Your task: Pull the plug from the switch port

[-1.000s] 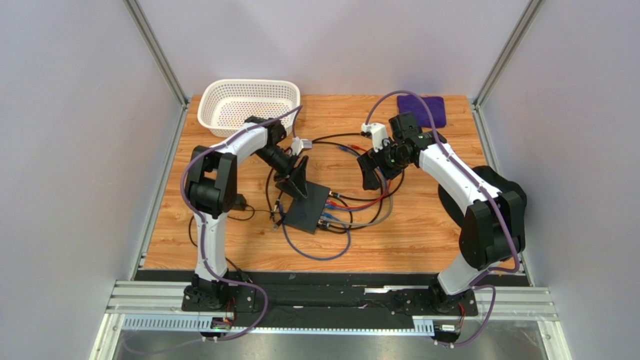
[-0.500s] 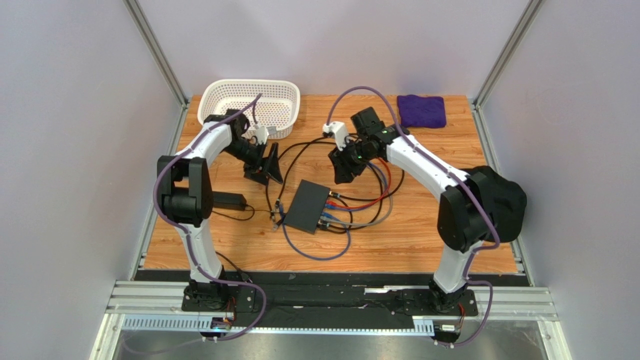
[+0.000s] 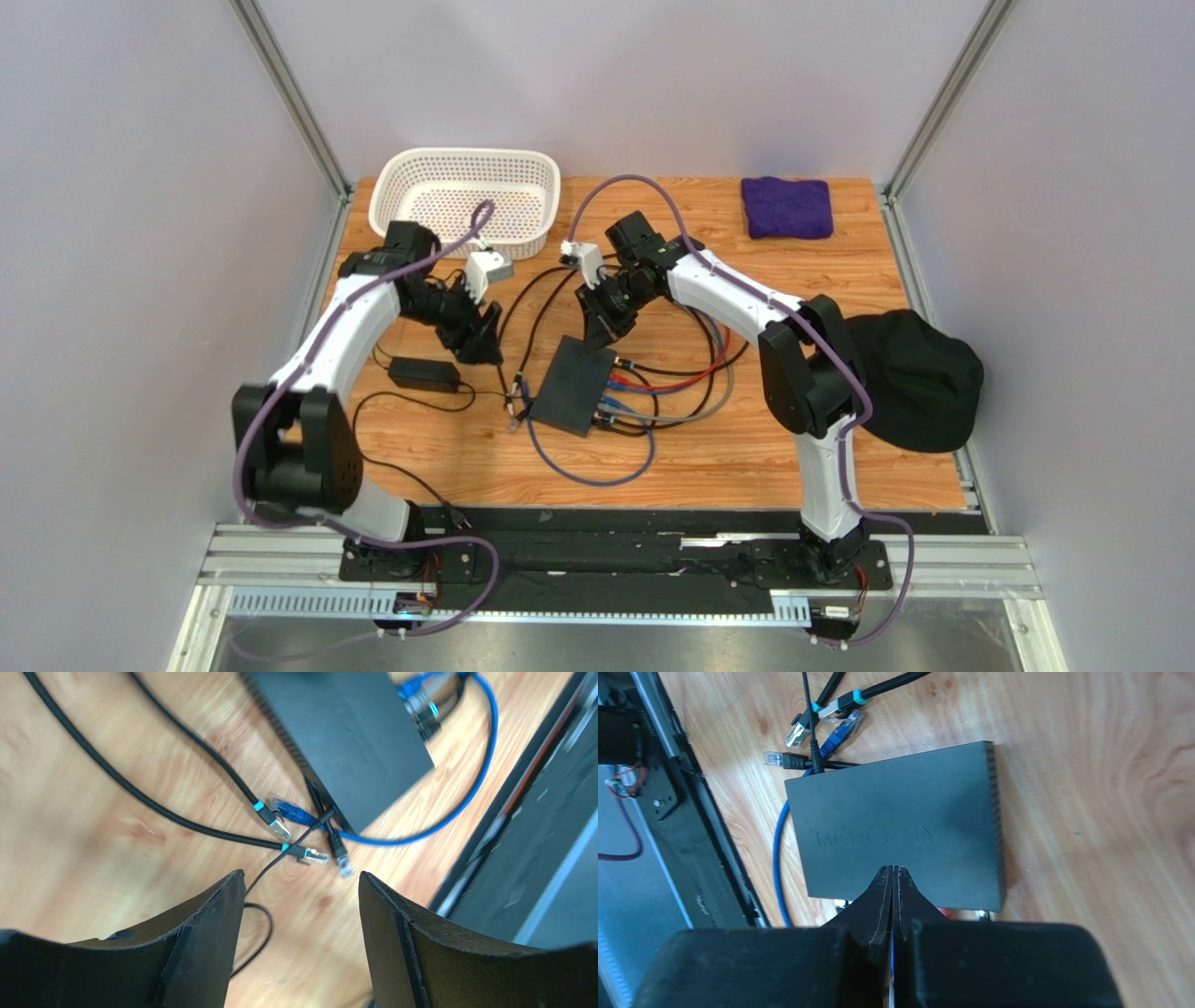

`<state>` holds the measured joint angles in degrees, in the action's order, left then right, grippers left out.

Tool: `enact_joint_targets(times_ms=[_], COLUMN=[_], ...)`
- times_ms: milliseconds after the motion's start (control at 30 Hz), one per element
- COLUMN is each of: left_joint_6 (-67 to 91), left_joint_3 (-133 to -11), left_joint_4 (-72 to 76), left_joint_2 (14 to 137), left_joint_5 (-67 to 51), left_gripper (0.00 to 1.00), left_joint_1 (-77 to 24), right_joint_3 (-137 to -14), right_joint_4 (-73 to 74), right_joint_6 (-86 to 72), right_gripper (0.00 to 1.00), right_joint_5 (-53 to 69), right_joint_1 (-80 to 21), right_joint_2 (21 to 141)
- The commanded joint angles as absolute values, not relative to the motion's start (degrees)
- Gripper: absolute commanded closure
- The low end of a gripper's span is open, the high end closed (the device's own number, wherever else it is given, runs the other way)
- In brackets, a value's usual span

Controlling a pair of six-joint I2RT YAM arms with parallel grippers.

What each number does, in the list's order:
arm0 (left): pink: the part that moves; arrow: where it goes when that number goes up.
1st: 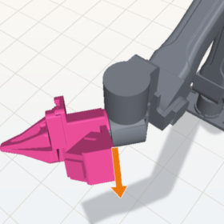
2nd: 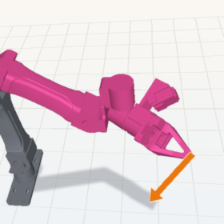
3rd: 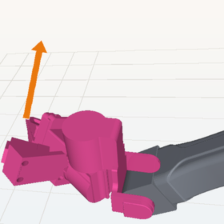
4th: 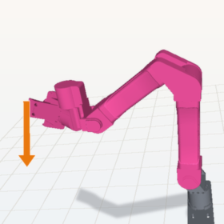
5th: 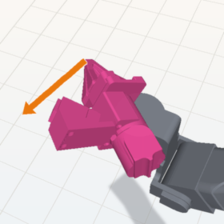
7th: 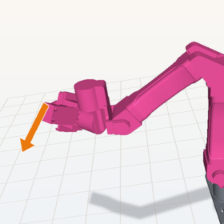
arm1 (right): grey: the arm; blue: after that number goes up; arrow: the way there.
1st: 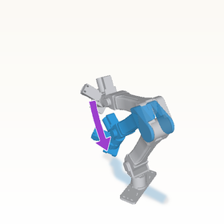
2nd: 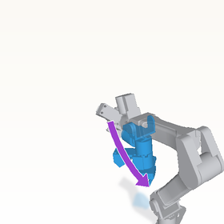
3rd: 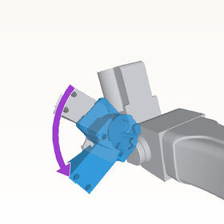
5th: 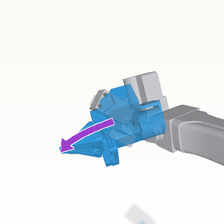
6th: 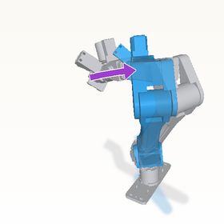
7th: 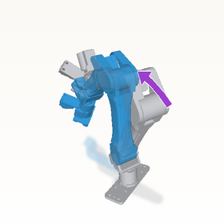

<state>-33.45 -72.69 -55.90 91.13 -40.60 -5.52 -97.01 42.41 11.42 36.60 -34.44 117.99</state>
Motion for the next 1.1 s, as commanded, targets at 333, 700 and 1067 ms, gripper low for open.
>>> enact_joint_targets(times_ms=[333,700,1067], left_joint_6=[-78.7,-75.1,-80.7], left_joint_3=[-57.8,-66.1,-65.6], left_joint_4=[-45.9,-50.1,-50.1], left_joint_2=[78.7,79.5,78.7], left_joint_5=[-39.9,-38.0,-43.1], left_gripper=[0.01,0.07,0.15], left_joint_1=[-9.0,-8.6,-8.0], right_joint_3=[-99.9,-99.0,-95.3], right_joint_4=[42.5,40.0,42.2], right_joint_6=[4.7,1.5,1.5], right_gripper=[1.0,1.0,1.0], right_joint_5=[43.0,39.6,37.9], right_joint_1=[-33.5,-32.4,-32.2], right_joint_2=[126.6,127.4,125.2])
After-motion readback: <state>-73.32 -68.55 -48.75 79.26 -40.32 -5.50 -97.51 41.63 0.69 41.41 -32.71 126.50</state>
